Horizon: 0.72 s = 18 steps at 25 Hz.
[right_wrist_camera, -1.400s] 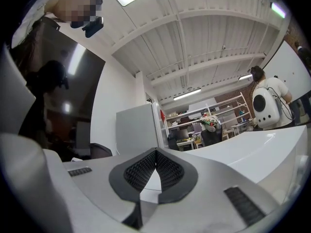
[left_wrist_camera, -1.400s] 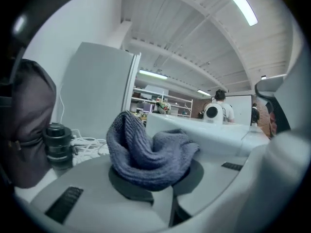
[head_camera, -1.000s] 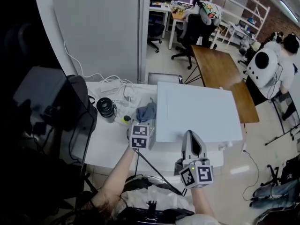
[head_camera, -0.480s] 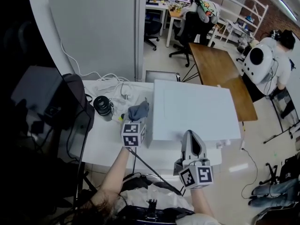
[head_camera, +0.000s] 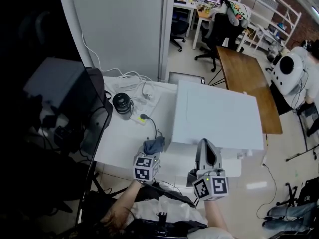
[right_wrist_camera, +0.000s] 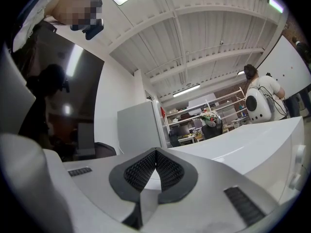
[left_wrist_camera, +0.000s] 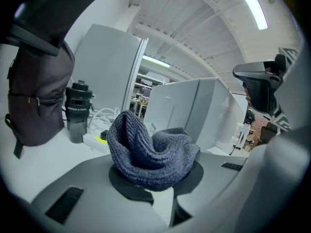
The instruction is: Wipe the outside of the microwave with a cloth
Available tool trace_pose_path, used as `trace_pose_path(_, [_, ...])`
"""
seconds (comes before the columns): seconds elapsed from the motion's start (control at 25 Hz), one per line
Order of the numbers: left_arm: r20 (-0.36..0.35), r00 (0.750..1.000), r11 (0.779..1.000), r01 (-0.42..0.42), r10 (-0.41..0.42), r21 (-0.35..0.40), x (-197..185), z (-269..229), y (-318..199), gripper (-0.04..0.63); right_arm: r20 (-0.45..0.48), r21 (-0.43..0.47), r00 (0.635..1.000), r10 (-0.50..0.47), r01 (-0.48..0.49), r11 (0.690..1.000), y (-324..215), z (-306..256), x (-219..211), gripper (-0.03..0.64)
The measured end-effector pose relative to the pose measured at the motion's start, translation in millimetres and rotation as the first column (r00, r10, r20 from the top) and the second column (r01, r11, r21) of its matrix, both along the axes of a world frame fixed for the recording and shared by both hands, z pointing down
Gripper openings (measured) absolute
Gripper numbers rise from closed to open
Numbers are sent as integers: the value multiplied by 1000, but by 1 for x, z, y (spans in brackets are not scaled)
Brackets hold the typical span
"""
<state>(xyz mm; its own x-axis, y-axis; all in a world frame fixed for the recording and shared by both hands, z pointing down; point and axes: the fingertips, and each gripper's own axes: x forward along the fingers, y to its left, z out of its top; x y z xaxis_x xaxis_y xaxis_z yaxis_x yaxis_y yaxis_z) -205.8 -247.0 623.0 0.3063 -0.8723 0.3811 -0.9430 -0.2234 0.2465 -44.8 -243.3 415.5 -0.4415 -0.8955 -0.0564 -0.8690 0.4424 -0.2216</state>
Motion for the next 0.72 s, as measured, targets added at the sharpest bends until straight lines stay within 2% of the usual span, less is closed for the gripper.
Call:
trace_pose_path(0.16, [5,999,999,-51,51,-9,21,11,-7,49,2,3,1000,13,-13,1000,0,-1,3,17])
trace_pose_path(0.72, [57,993,991,-111,108,70,10,0,-107,49,-8,19,994,108,-108,994,-12,-5,24,17])
